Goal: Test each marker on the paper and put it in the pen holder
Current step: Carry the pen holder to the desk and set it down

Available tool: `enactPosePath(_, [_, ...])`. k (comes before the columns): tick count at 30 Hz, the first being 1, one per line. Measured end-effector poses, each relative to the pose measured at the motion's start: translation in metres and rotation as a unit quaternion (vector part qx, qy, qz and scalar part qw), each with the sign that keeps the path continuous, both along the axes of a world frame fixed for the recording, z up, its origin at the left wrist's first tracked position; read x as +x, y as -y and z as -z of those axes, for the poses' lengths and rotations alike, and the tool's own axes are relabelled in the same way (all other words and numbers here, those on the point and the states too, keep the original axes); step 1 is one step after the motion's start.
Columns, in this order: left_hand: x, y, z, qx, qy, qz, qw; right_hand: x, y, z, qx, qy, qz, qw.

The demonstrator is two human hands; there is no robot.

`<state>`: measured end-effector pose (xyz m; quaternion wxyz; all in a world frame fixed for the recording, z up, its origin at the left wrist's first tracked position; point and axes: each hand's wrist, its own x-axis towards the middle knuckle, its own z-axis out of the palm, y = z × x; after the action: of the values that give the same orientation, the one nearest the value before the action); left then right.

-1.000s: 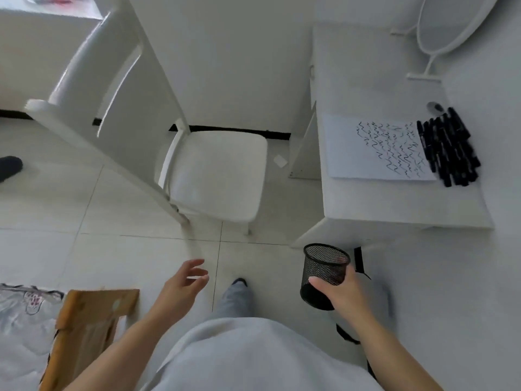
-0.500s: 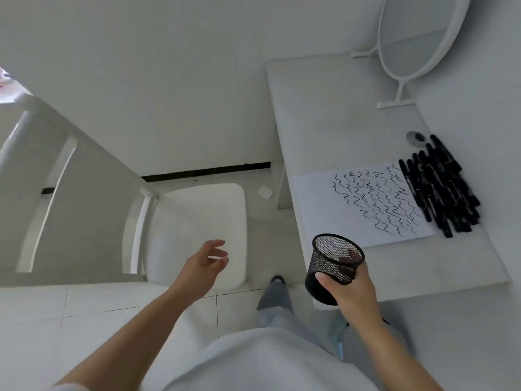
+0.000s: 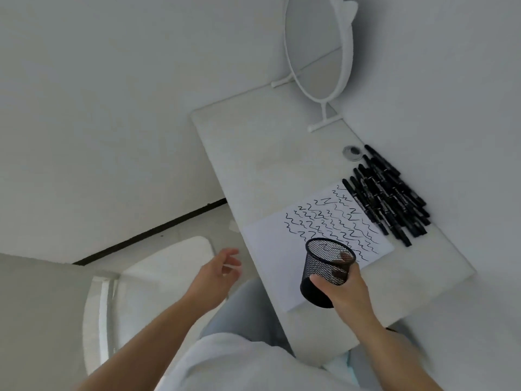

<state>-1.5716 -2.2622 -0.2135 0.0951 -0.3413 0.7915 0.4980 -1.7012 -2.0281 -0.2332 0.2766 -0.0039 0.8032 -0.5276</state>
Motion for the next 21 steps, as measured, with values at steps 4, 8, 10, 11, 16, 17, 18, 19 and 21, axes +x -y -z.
enactPosePath(4, [-0.059, 0.013, 0.001, 0.001, 0.004, 0.087, 0.996, -0.013, 0.003, 0.007, 0.000, 0.023, 0.082, 0.996])
enactPosePath(8, [-0.134, 0.022, 0.016, 0.008, 0.003, 0.186, 0.983, -0.033, 0.008, 0.016, 0.026, 0.027, 0.176, 0.984])
enactPosePath(10, [-0.167, 0.025, 0.025, 0.017, 0.008, 0.244, 0.970, -0.039, 0.009, 0.018, 0.043, 0.033, 0.221, 0.974])
enactPosePath(11, [-0.183, 0.028, 0.028, 0.020, 0.009, 0.275, 0.961, -0.042, 0.011, 0.018, 0.049, 0.037, 0.246, 0.967])
enactPosePath(16, [-0.253, 0.039, 0.039, 0.007, 0.003, 0.384, 0.923, -0.049, 0.025, 0.017, 0.081, 0.027, 0.371, 0.925])
enactPosePath(17, [-0.264, 0.038, 0.040, 0.000, 0.001, 0.404, 0.915, -0.051, 0.025, 0.016, 0.081, 0.028, 0.396, 0.914])
enactPosePath(18, [-0.273, 0.035, 0.040, -0.007, -0.002, 0.426, 0.905, -0.052, 0.025, 0.015, 0.080, 0.027, 0.418, 0.904])
enactPosePath(19, [-0.280, 0.031, 0.041, -0.013, -0.005, 0.449, 0.893, -0.052, 0.023, 0.016, 0.079, 0.023, 0.436, 0.896])
enactPosePath(21, [-0.293, 0.024, 0.047, -0.036, -0.005, 0.483, 0.875, -0.051, 0.017, 0.018, 0.084, 0.019, 0.466, 0.880])
